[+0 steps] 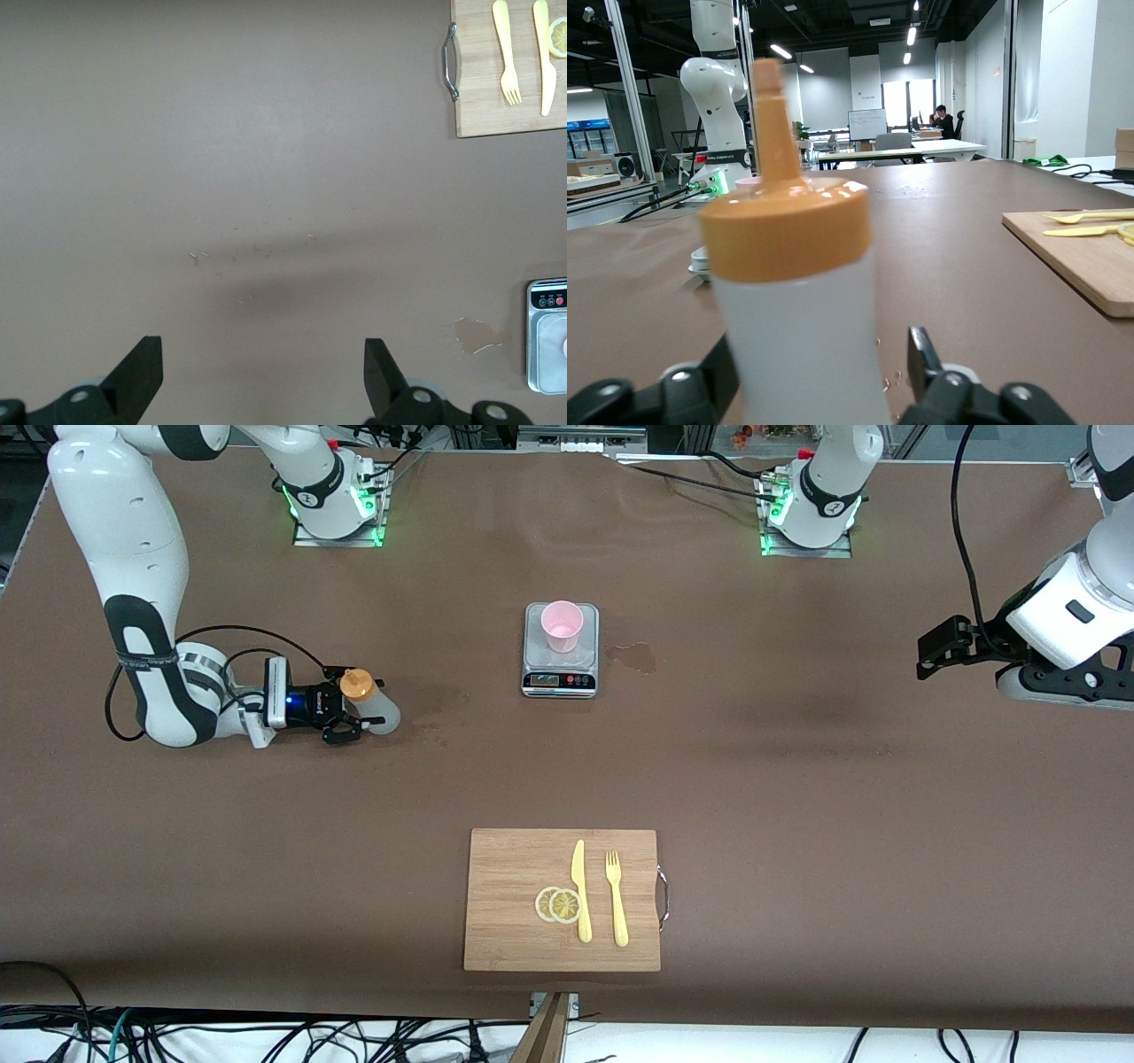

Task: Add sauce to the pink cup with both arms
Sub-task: 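Set the bottle down, open the right gripper and withdraw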

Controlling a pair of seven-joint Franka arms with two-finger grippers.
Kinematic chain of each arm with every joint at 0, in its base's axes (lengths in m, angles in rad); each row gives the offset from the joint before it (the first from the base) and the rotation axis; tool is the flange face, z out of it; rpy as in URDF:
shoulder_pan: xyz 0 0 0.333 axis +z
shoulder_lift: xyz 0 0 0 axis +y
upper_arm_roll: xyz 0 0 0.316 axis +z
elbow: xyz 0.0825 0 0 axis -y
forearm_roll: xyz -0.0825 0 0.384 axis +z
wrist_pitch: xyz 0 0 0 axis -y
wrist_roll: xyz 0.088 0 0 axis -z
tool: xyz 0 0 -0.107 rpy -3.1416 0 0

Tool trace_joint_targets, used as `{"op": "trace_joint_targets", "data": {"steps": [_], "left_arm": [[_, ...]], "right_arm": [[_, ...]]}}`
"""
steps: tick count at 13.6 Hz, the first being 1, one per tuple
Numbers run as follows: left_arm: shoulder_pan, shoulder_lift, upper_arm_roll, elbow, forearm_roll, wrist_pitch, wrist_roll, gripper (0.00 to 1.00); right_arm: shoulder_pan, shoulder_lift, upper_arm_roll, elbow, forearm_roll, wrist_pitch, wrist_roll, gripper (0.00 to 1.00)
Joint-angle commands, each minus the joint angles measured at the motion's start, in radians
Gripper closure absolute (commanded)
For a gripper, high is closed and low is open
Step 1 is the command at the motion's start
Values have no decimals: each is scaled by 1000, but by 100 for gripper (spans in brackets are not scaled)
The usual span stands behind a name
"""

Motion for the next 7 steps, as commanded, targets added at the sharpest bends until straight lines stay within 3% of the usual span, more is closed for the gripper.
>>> {"op": "trace_joint_targets", "data": {"steps": [1, 4, 7], "left_arm": [[1, 3, -1, 16, -15, -18, -5, 0], [0, 3, -1, 16, -15, -18, -5, 0], [0, 3, -1, 16, -15, -18, -5, 0]], "right_arm": [[-38, 15, -3, 23, -52, -29, -69, 0], [-67, -6, -52, 64, -175, -32, -67, 0], [-67, -110, -117, 78, -275, -9, -35, 0]]}}
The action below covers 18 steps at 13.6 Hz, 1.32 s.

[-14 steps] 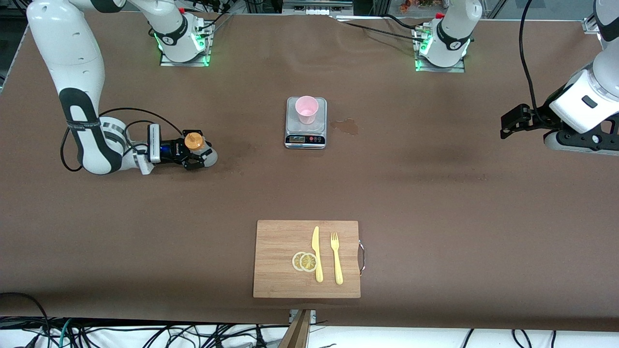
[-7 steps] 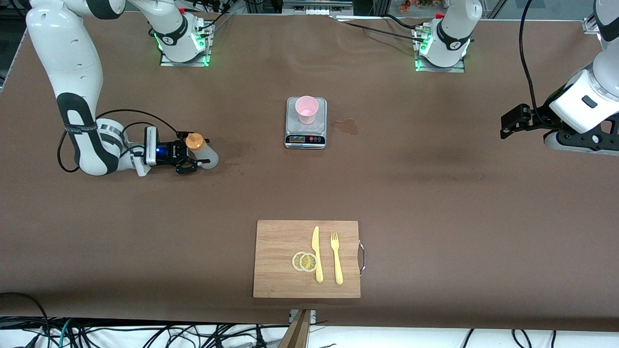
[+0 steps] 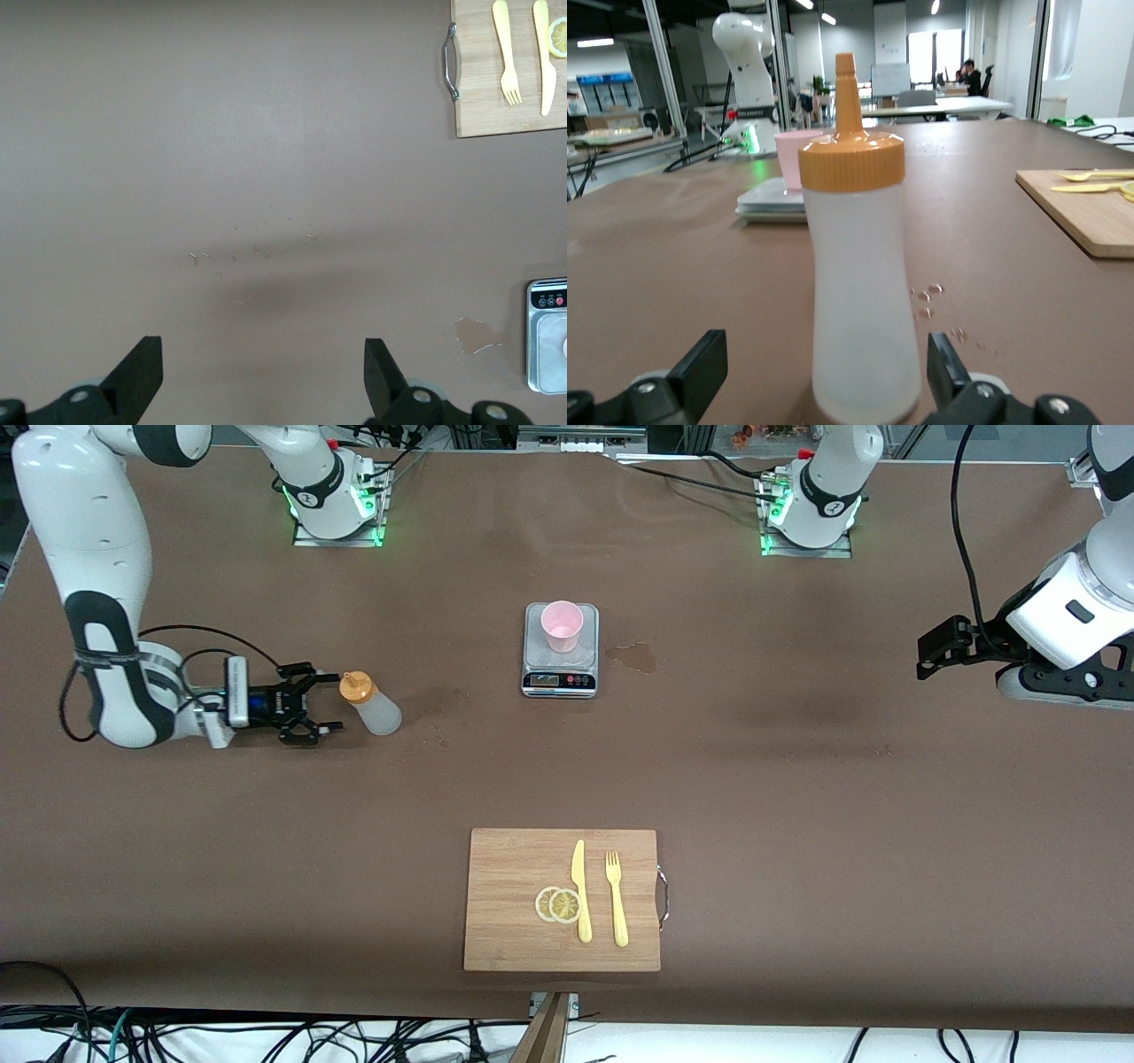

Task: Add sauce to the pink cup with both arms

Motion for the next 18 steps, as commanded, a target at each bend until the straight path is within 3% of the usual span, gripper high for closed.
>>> {"op": "trace_joint_targets", "data": {"steps": [1, 4, 8, 12, 15, 18], "left_arm": [[0, 3, -1, 16, -15, -18, -5, 0], [1, 3, -1, 18, -15, -18, -5, 0], [0, 3, -1, 16, -15, -18, -5, 0], [1, 3, -1, 18, -15, -18, -5, 0], [1, 3, -1, 18, -15, -16, -5, 0], [1, 3, -1, 18, -15, -16, -6, 0]], "right_arm": [[-5, -141, -35, -8, -111, 33, 7, 0], [-5, -325, -37, -18, -286, 141, 225, 0], [19, -551, -5, -58, -524, 282, 678, 0], [68, -691, 29, -55, -692, 339, 1117, 0], [128, -812, 67, -55, -904, 379, 1632, 0], [168, -887, 104, -40, -1063, 373, 1982, 0]]}}
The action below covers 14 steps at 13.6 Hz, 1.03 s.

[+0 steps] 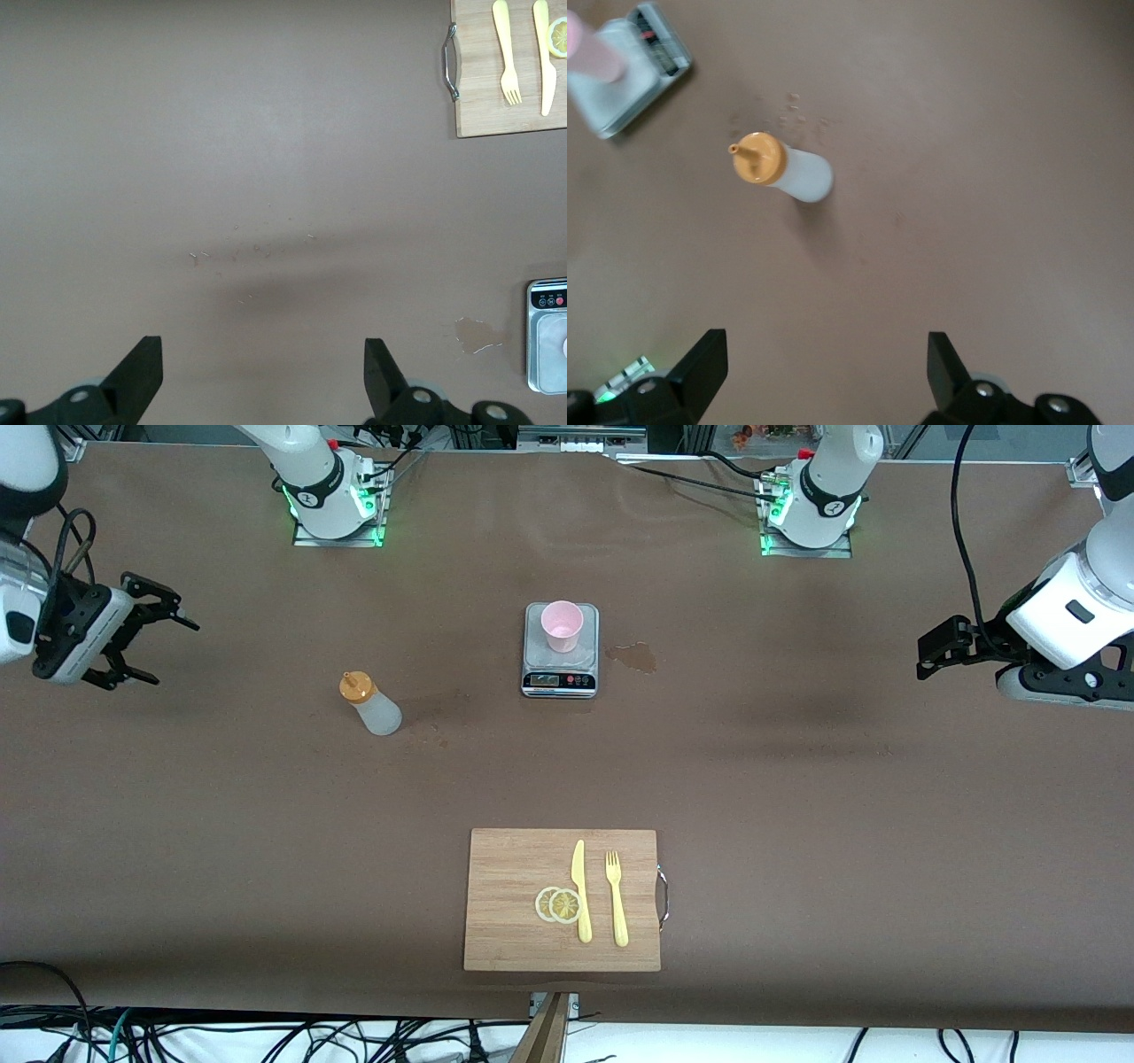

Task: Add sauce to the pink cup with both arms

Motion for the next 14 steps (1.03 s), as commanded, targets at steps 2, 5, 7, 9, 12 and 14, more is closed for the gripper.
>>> {"op": "trace_joint_targets", "data": {"steps": [2, 5, 7, 9, 12, 14], "left_arm": [[1, 3, -1, 18, -15, -16, -5, 0], [1, 3, -1, 18, -13, -18, -5, 0], [1, 3, -1, 18, -13, -18, -3, 0], [3, -2, 1, 19, -13, -19, 0, 0], [3, -3, 2, 19, -13, -19, 4, 0], [4, -5, 2, 19, -13, -21, 6, 0]], "right_arm": [[17, -100, 67, 16, -156, -72, 457, 0], [20, -82, 75, 148, -196, -167, 544, 0], [20, -70, 56, 173, -222, -151, 543, 0], [30, -65, 8, 169, -137, -146, 553, 0], [38, -68, 44, 197, -135, -207, 732, 0], [46, -65, 65, 207, -138, -236, 802, 0]]}}
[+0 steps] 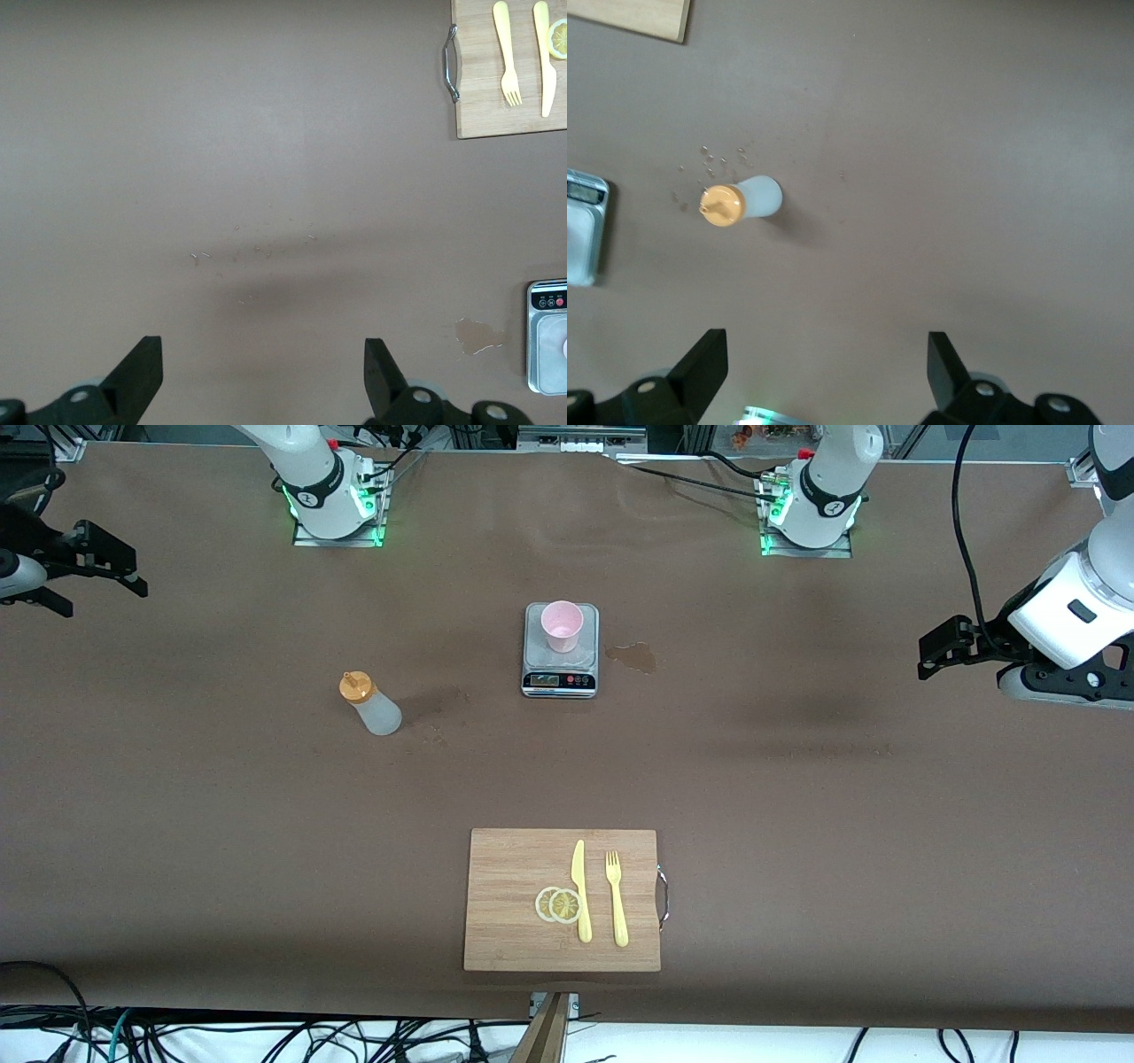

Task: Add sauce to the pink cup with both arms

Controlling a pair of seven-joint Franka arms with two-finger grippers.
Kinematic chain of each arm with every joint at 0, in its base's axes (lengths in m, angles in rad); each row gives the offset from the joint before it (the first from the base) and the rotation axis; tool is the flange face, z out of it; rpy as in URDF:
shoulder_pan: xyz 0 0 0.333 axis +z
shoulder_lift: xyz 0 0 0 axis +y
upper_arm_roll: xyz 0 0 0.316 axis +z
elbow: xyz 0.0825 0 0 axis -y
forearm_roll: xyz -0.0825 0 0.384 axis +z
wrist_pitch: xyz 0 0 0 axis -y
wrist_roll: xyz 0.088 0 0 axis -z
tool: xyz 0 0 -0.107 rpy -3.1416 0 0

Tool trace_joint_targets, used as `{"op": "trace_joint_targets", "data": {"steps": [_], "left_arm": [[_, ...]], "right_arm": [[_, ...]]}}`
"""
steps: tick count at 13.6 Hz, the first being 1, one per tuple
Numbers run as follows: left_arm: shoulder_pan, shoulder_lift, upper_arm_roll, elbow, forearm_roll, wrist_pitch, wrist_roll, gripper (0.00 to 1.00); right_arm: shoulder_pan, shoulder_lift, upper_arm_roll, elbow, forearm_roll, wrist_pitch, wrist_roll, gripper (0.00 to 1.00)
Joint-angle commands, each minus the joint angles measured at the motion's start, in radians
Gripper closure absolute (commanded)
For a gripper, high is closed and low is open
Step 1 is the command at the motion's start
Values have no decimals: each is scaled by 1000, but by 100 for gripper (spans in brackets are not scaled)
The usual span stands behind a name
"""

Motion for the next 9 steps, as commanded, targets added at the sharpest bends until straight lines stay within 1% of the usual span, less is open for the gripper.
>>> {"op": "trace_joint_targets", "data": {"steps": [1, 9], "left_arm": [[4, -3, 3, 18, -13, -19, 6, 0], [7, -1, 6, 27, -15, -19, 6, 0]], "right_arm": [[17, 15, 16, 41, 7, -62, 92, 0], [26, 29, 19, 55, -23, -60, 100, 0]]}}
